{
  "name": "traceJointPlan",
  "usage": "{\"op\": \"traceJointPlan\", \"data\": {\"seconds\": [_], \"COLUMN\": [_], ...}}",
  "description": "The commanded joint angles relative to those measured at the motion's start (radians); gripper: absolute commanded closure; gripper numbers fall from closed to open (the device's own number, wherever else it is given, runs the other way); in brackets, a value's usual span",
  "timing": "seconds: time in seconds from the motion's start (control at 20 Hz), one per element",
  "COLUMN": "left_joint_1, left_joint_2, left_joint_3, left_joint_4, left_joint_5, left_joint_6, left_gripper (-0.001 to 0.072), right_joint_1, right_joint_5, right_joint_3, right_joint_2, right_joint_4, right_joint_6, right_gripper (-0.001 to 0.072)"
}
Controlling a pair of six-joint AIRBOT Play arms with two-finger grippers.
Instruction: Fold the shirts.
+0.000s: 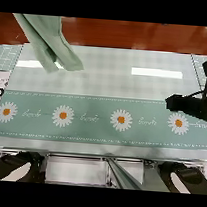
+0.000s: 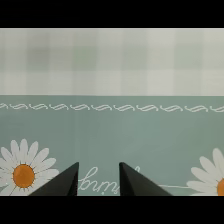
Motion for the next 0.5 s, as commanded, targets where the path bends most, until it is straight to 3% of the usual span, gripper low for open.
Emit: {"op": "traceJointPlan", "data": {"seconds": [0.0,0.1,0.25,0.45], "left_joint_1": [-0.160,-0.273,-0.437,-0.525], "left_joint_2": [0.040,0.039,0.060,0.109], "left_joint_3": [0.080,0.041,-0.138,-0.449], "left_joint_4": [0.000,0.001,0.021,0.020], "left_joint_5": [-0.041,-0.079,0.032,0.140], "left_joint_6": [-0.086,-0.193,-0.243,-0.398], "left_gripper": [0.0686,0.0686,0.0686,0.0686], "right_joint_1": [0.000,0.000,0.000,0.000], "right_joint_5": [0.003,0.017,0.040,0.048], "right_joint_3": [0.000,0.000,0.000,0.000], "right_joint_2": [0.072,0.093,0.100,0.100], "right_joint_4": [0.011,0.015,0.019,0.019], "right_joint_6": [-0.004,-0.004,-0.004,-0.002], "right_gripper": [0.0378,0.0378,0.0378,0.0378]}}
